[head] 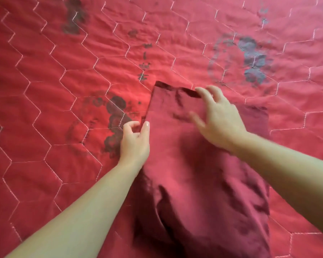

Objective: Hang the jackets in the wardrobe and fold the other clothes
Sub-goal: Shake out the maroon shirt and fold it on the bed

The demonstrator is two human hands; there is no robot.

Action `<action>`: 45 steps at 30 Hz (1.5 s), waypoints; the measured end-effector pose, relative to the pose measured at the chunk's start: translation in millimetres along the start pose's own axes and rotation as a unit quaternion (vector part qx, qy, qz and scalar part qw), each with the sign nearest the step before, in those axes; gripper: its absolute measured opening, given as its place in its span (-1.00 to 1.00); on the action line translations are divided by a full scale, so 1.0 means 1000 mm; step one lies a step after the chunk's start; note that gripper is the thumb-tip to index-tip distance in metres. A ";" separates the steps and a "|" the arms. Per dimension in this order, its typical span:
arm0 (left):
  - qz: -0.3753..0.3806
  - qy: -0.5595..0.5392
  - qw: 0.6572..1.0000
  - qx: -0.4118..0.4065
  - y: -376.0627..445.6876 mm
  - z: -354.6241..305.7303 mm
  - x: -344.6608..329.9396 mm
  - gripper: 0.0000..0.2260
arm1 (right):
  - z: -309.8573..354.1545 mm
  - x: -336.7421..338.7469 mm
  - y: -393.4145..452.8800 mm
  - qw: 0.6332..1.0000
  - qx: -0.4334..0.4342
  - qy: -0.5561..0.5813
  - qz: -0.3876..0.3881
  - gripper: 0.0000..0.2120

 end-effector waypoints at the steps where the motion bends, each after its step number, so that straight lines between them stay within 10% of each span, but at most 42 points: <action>1: 0.009 0.005 1.000 -0.003 -0.003 0.005 0.003 -0.73 | -0.001 -0.003 -0.020 0.998 0.032 -0.040 -0.021 -0.44; 8: 0.156 0.029 0.987 0.009 -0.047 0.042 -0.003 -0.39 | -0.023 -0.066 -0.173 0.974 0.192 -0.115 0.032 -0.46; 19: 0.265 -0.044 0.950 0.161 -0.136 0.110 -0.005 -0.65 | -0.080 -0.078 -0.273 0.988 -0.123 0.084 -0.051 -0.39; 24: 0.267 0.074 0.940 0.199 -0.168 0.106 -0.006 -0.44 | -0.099 -0.110 -0.327 0.840 -0.388 0.348 0.154 -0.32; 29: 0.287 0.006 0.926 0.245 -0.187 0.100 -0.035 -0.65 | -0.057 -0.146 -0.351 0.618 -0.420 0.568 0.344 -0.20; 35: 0.171 -0.166 0.958 0.161 -0.177 0.085 -0.023 -0.86 | -0.035 -0.162 -0.325 0.515 -0.359 0.756 0.187 -0.76; 38: 0.044 -0.062 0.989 0.130 -0.187 0.098 0.000 -0.75 | -0.043 -0.165 -0.337 0.550 -0.356 0.742 0.144 -0.70; 41: -0.122 0.011 0.992 0.027 -0.223 0.096 0.015 -0.70 | -0.062 -0.155 -0.360 0.695 -0.395 0.599 0.047 -0.64; 43: -0.013 0.171 0.967 -0.189 -0.245 0.074 -0.016 -0.83 | -0.061 -0.128 -0.365 0.854 -0.293 0.424 -0.073 -0.77; 45: 0.170 0.406 0.834 -0.331 -0.269 0.077 -0.069 -0.82 | -0.025 -0.112 -0.356 0.972 -0.080 0.209 -0.072 -0.82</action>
Point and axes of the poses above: each hand's wrist, its own y-axis towards the middle knuckle, its own x-axis out of the back of the hand, z = x × y, the point moved 7 cm from there along y, towards the middle knuckle, and after that the axes turned 13 degrees about z, right-handed, at the moved point
